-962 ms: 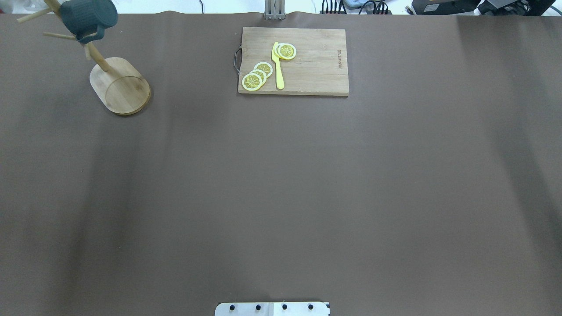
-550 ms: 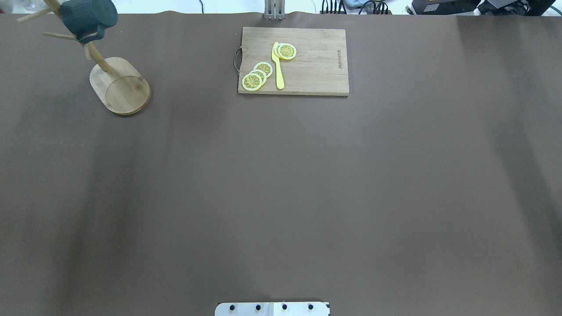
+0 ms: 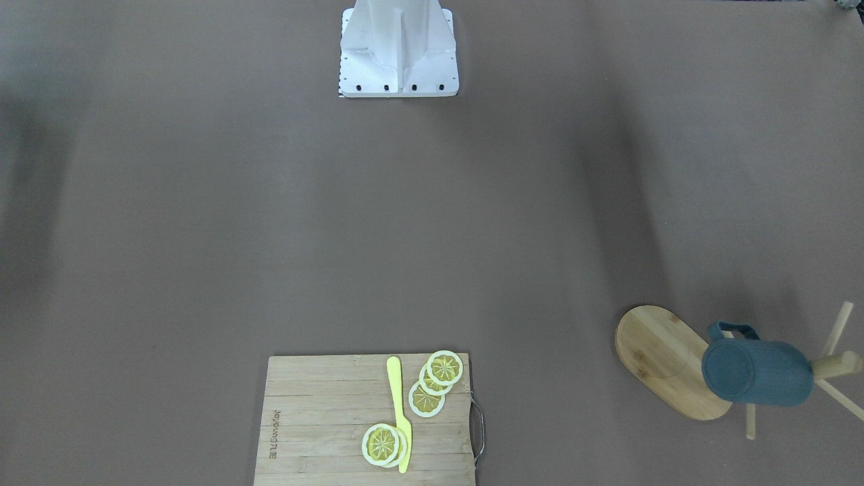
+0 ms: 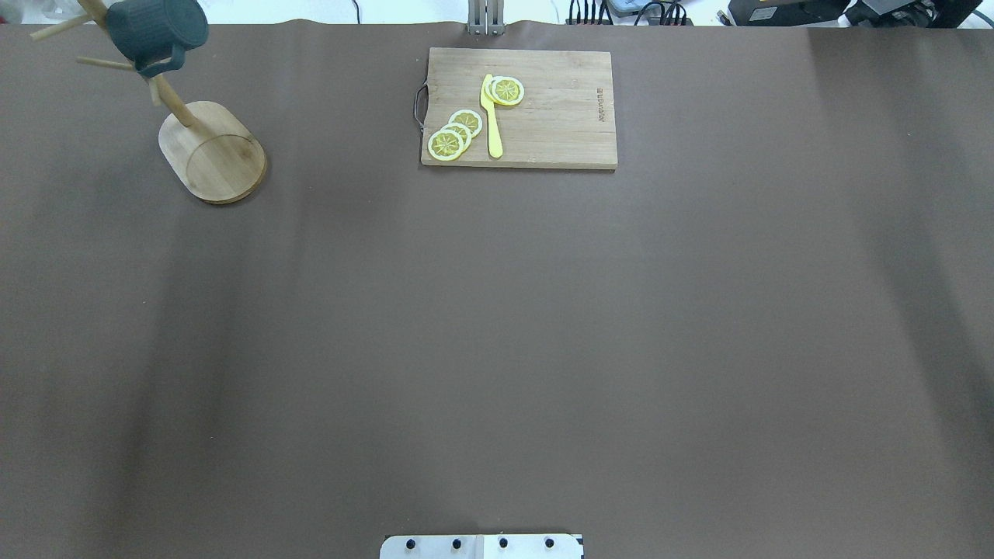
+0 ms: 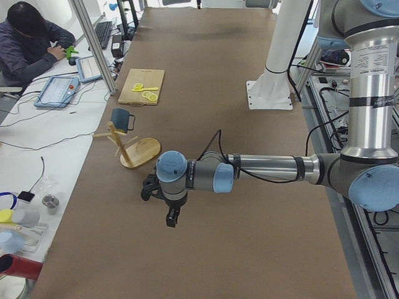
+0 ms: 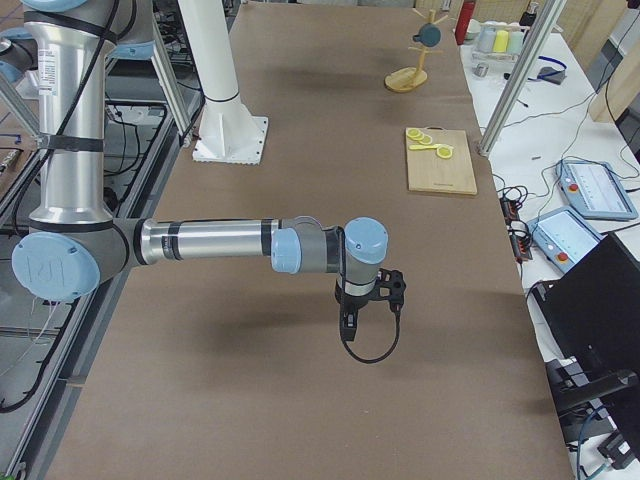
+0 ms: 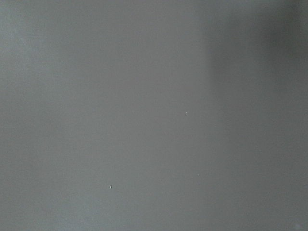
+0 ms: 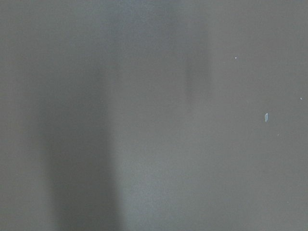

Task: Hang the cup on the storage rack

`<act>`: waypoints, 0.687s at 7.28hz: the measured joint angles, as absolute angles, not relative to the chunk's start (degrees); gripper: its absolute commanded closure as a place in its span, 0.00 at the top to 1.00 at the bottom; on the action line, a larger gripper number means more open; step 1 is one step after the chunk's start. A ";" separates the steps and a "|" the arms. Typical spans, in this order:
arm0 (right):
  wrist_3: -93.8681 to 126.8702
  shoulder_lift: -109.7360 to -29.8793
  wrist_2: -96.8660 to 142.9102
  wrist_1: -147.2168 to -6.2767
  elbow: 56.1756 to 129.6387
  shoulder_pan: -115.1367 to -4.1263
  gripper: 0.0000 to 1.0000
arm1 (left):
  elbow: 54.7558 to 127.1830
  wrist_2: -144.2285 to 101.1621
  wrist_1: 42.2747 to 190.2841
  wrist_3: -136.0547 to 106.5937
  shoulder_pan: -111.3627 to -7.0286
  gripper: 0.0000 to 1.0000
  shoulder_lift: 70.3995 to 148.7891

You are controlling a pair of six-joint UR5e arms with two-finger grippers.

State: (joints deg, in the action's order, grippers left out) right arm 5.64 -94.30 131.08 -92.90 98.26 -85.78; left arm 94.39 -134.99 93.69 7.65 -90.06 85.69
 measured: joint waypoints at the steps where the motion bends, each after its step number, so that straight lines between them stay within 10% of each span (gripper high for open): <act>1: 5.58 -94.31 131.06 -92.90 98.26 -85.78 1.00 | 94.42 -135.00 93.69 7.65 -90.07 0.99 85.70; 5: 5.46 -94.79 130.94 -92.90 98.24 -85.78 1.00 | 94.48 -135.00 93.69 7.65 -90.09 0.99 85.69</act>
